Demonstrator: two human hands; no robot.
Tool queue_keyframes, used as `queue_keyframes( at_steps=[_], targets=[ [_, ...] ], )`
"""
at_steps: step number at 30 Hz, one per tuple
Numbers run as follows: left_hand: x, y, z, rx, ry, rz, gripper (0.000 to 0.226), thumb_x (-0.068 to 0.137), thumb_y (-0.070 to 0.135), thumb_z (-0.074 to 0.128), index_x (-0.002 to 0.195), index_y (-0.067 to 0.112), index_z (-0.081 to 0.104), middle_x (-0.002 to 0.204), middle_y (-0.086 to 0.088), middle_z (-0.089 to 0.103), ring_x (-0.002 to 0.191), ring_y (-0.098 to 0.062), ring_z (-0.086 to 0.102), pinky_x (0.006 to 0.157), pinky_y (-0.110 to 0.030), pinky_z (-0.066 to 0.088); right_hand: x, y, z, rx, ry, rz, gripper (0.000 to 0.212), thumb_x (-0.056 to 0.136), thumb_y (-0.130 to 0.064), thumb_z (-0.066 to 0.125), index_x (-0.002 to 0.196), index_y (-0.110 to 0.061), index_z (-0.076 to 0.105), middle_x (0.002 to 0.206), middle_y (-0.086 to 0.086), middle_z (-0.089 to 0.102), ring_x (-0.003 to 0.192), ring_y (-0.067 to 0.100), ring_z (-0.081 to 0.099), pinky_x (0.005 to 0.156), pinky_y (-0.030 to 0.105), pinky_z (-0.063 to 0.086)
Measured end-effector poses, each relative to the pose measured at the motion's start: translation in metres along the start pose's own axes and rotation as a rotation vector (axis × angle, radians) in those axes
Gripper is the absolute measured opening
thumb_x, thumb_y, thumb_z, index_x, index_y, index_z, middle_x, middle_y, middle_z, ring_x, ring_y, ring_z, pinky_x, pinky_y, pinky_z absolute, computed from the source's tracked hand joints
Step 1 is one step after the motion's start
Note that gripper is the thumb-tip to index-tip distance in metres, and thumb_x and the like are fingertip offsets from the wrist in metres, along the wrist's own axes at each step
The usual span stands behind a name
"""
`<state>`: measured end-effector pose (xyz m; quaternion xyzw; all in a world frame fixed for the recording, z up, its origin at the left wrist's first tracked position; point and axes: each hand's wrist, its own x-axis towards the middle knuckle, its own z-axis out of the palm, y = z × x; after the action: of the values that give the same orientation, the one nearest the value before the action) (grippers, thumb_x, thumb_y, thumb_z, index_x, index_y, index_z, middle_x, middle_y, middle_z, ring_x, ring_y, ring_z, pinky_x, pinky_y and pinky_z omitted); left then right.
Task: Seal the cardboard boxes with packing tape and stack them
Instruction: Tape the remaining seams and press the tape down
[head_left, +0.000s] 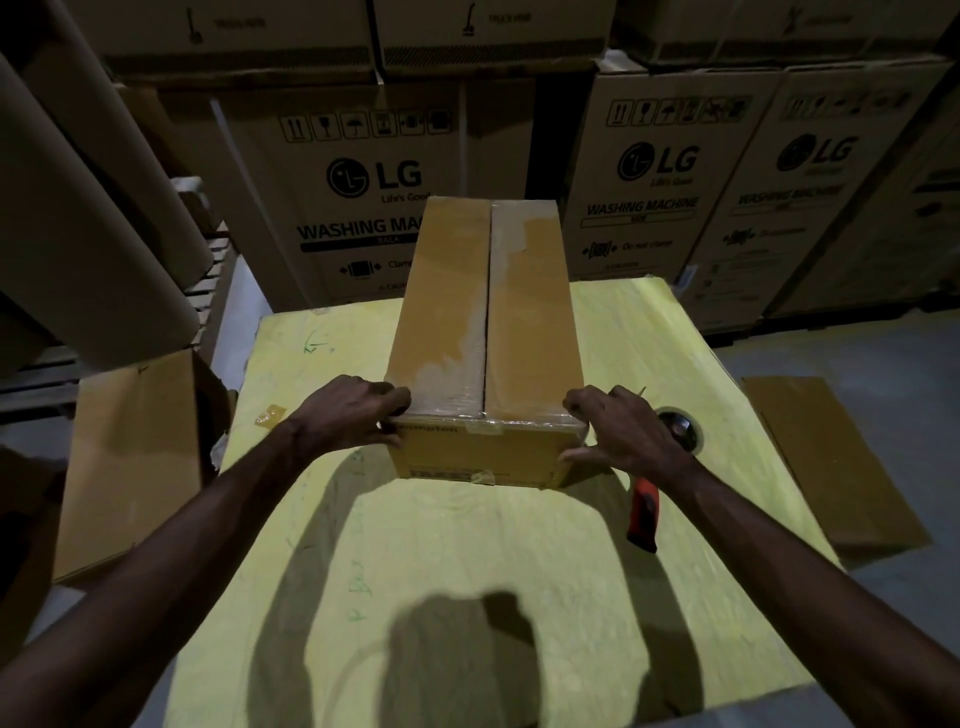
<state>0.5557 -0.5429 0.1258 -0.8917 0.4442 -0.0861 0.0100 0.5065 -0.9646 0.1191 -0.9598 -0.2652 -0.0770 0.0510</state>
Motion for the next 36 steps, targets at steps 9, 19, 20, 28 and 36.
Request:
queue_keyframes(
  at_steps=[9, 19, 20, 28, 36],
  targets=[
    [-0.003, 0.056, 0.002, -0.695, 0.446, -0.727, 0.059, 0.078, 0.069, 0.076, 0.097, 0.02, 0.05, 0.066, 0.003, 0.055, 0.058, -0.01, 0.048, 0.053, -0.022, 0.036, -0.02, -0.031, 0.017, 0.676, 0.361, 0.463, 0.086, 0.082, -0.07, 0.069, 0.147, -0.026, 0.034, 0.102, -0.014, 0.06, 0.081, 0.011, 0.065, 0.068, 0.029, 0.05],
    [0.054, 0.06, 0.027, -1.484, 0.624, -1.53, 0.075, 0.062, 0.1, 0.055, 0.09, 0.033, 0.076, 0.107, 0.001, 0.078, 0.103, -0.03, 0.071, 0.099, -0.053, 0.055, 0.065, -0.083, 0.003, 1.188, 0.855, 1.345, 0.047, 0.1, -0.059, 0.053, 0.126, -0.023, 0.066, 0.118, -0.003, 0.07, 0.102, 0.015, 0.061, 0.072, 0.027, 0.043],
    [0.056, 0.063, 0.025, -1.43, 0.63, -1.578, 0.076, 0.065, 0.1, 0.052, 0.088, 0.032, 0.075, 0.105, -0.001, 0.077, 0.101, -0.031, 0.071, 0.098, -0.054, 0.055, 0.066, -0.09, 0.006, 1.153, 0.993, 1.339, 0.04, 0.1, -0.055, 0.055, 0.117, -0.022, 0.069, 0.114, -0.003, 0.073, 0.1, 0.014, 0.064, 0.07, 0.025, 0.045],
    [0.072, 0.085, 0.01, -1.368, 0.813, -1.74, 0.045, 0.096, 0.056, 0.064, 0.111, 0.017, 0.08, 0.107, -0.003, 0.075, 0.1, -0.026, 0.065, 0.094, -0.039, 0.053, 0.083, -0.1, 0.013, 1.164, 1.182, 1.476, 0.041, 0.099, -0.052, 0.054, 0.114, -0.018, 0.073, 0.103, -0.007, 0.077, 0.096, 0.007, 0.069, 0.073, 0.021, 0.05],
    [0.059, 0.015, 0.002, -1.766, 0.171, -1.267, 0.068, 0.082, 0.071, 0.072, 0.137, 0.031, 0.064, 0.13, 0.002, 0.07, 0.125, -0.027, 0.063, 0.106, -0.044, 0.049, 0.054, -0.043, -0.005, 1.539, 0.041, 1.099, 0.054, 0.098, -0.051, 0.061, 0.145, -0.025, 0.056, 0.139, -0.017, 0.058, 0.132, 0.005, 0.049, 0.114, 0.03, 0.029]
  ],
)
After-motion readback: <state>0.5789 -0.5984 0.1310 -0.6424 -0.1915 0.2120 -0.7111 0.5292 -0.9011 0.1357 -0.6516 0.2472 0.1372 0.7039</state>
